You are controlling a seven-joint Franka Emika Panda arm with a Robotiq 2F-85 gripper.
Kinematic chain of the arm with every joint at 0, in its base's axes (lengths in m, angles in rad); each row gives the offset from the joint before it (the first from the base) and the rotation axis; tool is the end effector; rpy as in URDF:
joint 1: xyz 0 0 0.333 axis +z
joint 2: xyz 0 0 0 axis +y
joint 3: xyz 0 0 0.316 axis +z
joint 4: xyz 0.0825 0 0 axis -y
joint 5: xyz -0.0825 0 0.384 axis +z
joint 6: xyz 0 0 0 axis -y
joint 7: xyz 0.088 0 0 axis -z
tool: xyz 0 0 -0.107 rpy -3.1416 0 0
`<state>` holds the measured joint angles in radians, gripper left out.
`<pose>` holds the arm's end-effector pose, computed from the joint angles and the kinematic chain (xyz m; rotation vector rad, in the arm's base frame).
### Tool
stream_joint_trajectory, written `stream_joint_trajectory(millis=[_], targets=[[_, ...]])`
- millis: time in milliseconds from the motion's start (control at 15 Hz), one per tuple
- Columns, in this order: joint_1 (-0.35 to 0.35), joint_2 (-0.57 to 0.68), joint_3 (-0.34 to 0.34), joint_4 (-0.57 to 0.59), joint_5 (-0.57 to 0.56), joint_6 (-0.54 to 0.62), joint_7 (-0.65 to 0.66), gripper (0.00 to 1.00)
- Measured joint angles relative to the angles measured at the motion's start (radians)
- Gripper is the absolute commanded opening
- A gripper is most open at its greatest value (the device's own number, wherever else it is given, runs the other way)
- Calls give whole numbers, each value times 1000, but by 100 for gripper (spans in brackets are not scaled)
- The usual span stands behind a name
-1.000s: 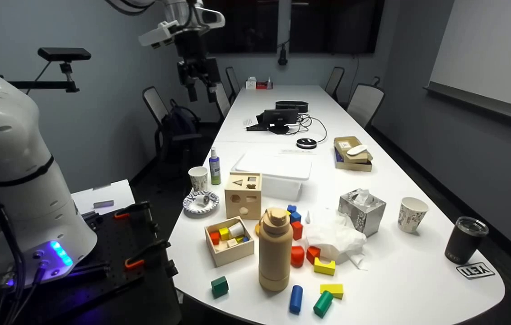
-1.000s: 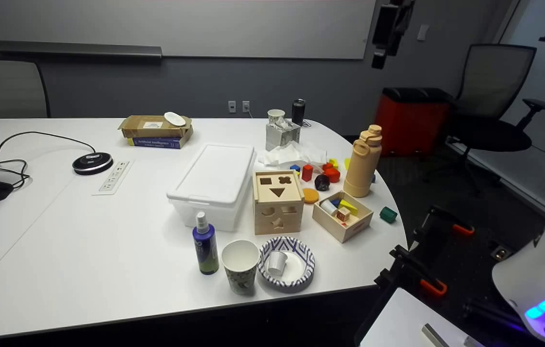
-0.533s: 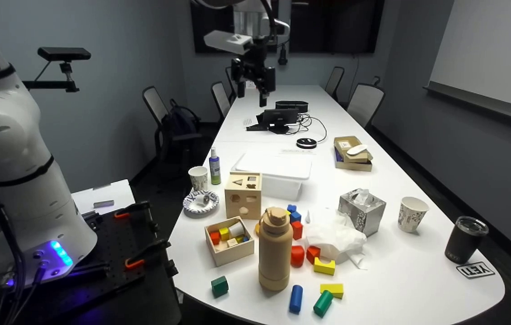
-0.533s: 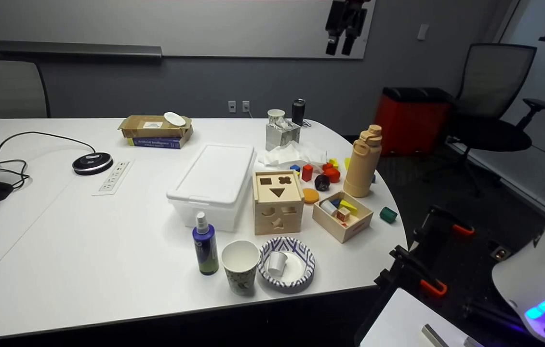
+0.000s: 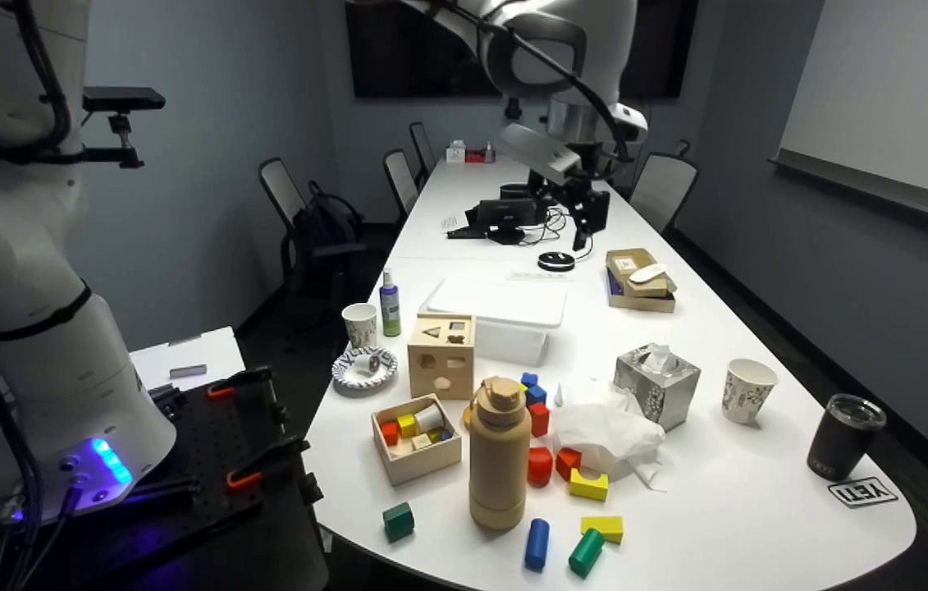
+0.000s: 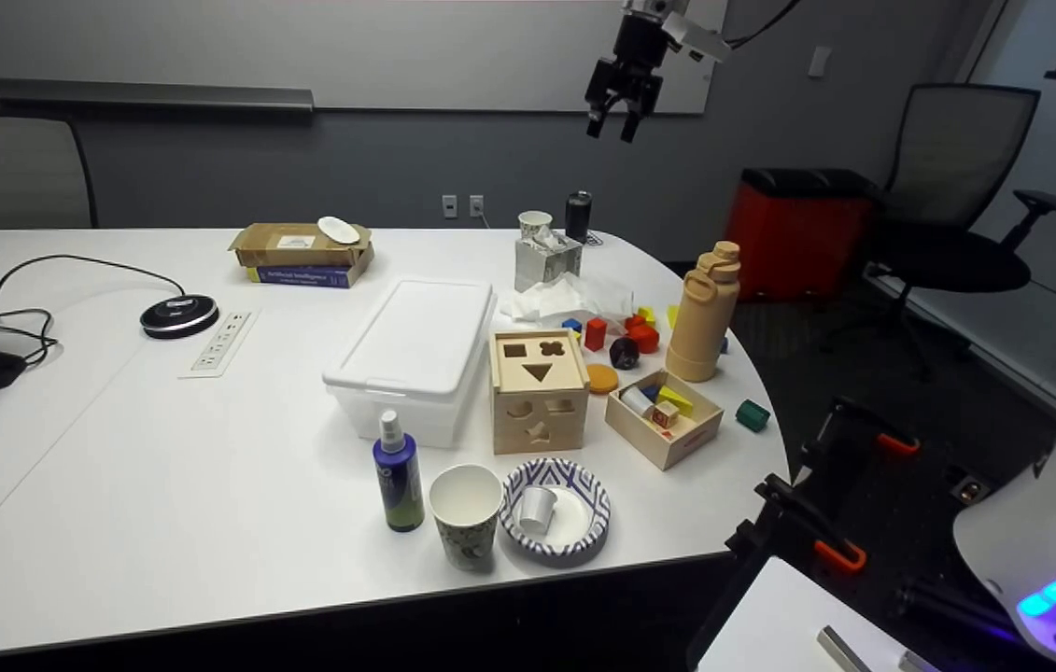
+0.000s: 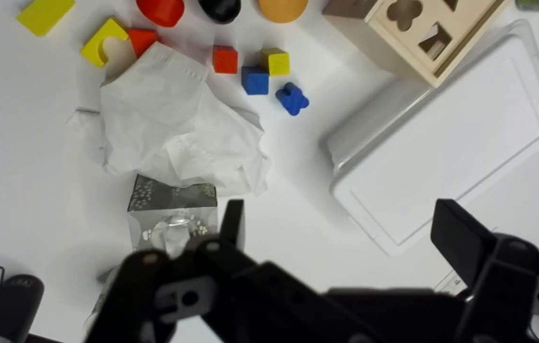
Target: Use the napkin to wipe the white lid on the lunchbox
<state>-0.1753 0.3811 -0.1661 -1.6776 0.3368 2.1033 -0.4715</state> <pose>0.6360 -0.1973 0.3900 -2.9410 0.0308 -0.2072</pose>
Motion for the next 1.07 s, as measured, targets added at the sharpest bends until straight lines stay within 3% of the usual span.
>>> stream_joint_trajectory(millis=[467,1067], targets=[[-137,419,68,360,-28,5,64,100],[-150,705,82,610,-137,-10,184,100]])
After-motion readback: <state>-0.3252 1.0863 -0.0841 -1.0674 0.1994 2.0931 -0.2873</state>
